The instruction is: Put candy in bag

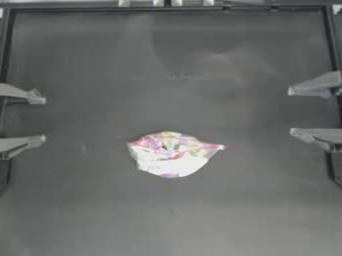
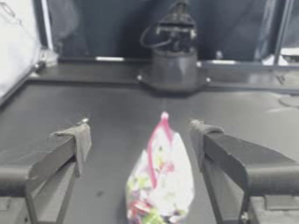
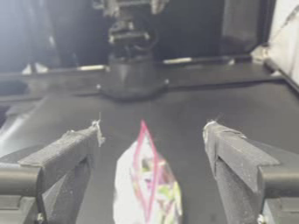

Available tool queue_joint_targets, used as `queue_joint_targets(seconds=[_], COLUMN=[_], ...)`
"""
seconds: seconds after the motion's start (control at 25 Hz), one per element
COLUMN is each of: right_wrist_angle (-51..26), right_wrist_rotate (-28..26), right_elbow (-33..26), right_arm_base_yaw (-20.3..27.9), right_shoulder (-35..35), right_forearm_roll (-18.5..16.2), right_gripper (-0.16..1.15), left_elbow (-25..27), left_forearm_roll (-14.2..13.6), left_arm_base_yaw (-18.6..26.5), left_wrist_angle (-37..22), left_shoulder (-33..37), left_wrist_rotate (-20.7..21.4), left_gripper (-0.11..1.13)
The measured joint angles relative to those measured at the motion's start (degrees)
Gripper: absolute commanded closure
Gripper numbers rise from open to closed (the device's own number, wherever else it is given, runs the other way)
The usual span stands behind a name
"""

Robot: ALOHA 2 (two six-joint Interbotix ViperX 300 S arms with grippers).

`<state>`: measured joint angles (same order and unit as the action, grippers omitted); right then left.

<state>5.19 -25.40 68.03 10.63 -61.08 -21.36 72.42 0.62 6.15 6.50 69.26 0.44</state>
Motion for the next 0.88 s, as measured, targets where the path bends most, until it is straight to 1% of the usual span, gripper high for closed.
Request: queue_joint_targets(seconds=[0.4, 0.52, 0.72, 0.88], right_wrist_angle=[2.9, 2.99, 3.08, 3.25], right_wrist_rotate=[0.0, -0.09, -0.09, 0.0], right_elbow=[2.46, 2.99, 3.43, 4.39], right_arm_base_yaw=[0.09, 0.09, 0.09, 0.09], right_shoulder=[0.0, -0.09, -0.97, -1.93], right_forearm_roll=[1.67, 1.85, 1.93, 2.37], right_gripper=[-0.01, -0.01, -0.01, -0.01], left_elbow=[2.2, 3.16, 5.19, 5.89], left_forearm_roll=[0.0, 0.35, 1.76, 2.02], left_arm_base_yaw=[-0.53, -0.62, -0.62, -0.7], left_wrist_angle=[-0.09, 0.0, 0.0, -0.09], left_shoulder=[0.7, 2.46, 5.89, 6.77], left_wrist_rotate=[-0.09, -0.09, -0.09, -0.09], left_gripper=[0.03, 0.03, 0.03, 0.03])
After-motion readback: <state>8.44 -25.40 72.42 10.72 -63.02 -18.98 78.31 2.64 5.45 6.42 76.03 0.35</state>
